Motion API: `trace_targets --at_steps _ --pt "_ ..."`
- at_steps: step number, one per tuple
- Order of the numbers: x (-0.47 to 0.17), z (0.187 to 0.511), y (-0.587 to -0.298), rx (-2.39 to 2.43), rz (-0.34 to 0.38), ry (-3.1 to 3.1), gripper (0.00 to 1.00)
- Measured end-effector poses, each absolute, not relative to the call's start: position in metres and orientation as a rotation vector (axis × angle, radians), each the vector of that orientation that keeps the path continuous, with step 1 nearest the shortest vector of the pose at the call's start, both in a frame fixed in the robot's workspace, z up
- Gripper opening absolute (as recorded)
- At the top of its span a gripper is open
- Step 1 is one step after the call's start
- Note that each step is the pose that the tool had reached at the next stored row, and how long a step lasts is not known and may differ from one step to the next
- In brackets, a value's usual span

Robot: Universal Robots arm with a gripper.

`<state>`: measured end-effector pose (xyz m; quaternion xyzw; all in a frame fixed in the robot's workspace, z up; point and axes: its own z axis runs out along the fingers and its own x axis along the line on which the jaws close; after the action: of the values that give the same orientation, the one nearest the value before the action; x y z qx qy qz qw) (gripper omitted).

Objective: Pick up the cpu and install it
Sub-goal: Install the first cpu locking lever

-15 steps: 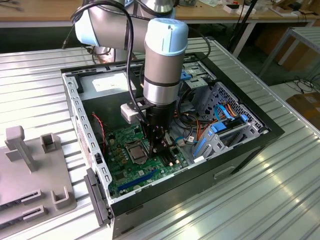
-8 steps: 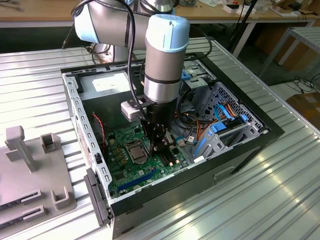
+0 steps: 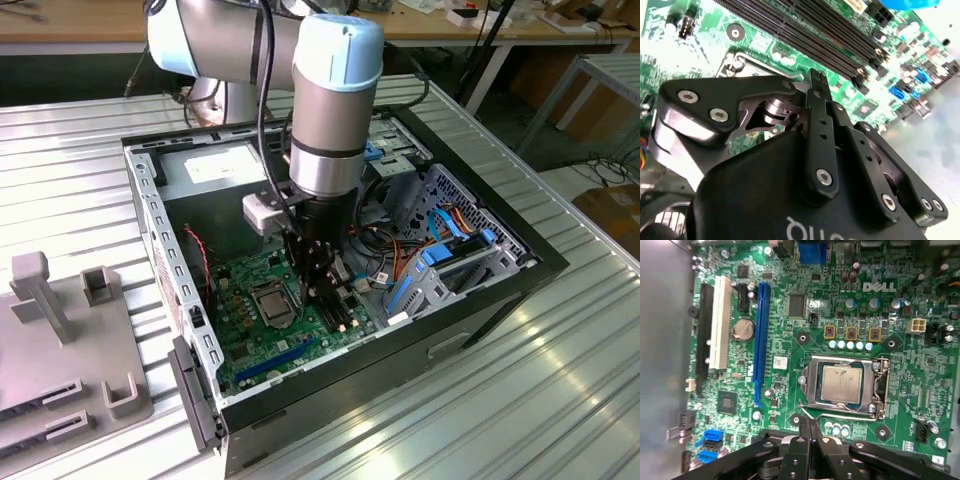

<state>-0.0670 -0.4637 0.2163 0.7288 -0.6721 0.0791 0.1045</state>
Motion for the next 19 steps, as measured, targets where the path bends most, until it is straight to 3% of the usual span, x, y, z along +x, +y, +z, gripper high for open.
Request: trace_targets --at_steps 19 --pt "-0.084 0.227 -0.459 2.149 0.232 -1.982 0.13"
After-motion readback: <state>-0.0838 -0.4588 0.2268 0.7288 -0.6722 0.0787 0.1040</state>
